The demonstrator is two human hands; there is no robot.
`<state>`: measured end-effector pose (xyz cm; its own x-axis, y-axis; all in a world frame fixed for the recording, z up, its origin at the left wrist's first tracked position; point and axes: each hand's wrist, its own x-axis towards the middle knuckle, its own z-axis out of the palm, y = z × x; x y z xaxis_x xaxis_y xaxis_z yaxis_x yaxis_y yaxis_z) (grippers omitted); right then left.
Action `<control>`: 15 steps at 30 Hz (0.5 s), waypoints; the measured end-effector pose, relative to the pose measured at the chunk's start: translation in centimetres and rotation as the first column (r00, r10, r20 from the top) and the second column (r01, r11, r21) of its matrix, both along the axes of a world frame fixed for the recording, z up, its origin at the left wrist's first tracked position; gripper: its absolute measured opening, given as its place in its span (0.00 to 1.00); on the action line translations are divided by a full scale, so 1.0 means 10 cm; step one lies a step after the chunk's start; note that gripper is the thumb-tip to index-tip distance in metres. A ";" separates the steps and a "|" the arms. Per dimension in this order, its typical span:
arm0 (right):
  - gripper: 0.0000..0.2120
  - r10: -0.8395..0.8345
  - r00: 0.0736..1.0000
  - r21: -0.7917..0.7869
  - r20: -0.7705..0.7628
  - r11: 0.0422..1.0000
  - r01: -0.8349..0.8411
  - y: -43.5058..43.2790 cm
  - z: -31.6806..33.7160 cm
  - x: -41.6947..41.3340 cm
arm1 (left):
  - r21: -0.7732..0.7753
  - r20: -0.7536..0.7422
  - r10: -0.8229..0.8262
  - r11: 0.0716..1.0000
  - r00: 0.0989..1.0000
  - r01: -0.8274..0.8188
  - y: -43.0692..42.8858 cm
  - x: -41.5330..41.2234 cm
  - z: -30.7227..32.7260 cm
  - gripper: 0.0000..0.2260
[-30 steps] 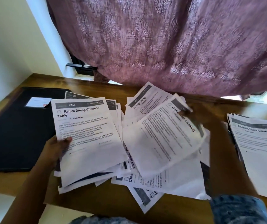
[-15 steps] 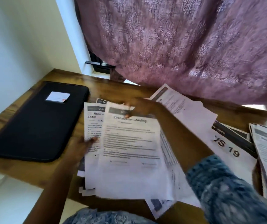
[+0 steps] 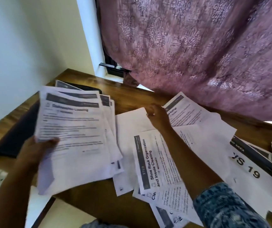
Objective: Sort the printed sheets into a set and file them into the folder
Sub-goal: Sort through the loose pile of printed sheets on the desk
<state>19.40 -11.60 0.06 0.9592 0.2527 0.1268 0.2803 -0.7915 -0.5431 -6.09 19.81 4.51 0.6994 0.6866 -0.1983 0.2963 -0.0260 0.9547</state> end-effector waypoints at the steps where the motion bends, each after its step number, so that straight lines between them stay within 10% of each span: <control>1: 0.18 0.029 0.997 -0.040 -0.077 0.999 -0.032 -0.06 0.00 0.04 | -0.024 -0.007 0.004 1.000 1.000 -0.005 0.21 -0.06 0.06 0.10; 4: 0.33 0.194 0.949 -0.109 -0.247 0.968 -0.226 -0.02 0.00 0.14 | -0.102 -0.001 -0.044 0.994 0.999 0.043 0.77 -0.16 -0.10 0.25; 9: 0.47 0.028 0.967 -0.334 -0.252 0.936 -0.114 0.31 -0.01 0.25 | -0.154 -0.016 0.058 0.986 0.998 -0.060 0.78 -0.22 -0.11 0.14; 15: 0.24 0.060 0.964 0.007 -0.260 0.998 -0.060 0.39 0.20 0.46 | -0.152 -0.090 -0.016 0.988 0.996 0.003 0.47 -0.26 0.07 0.11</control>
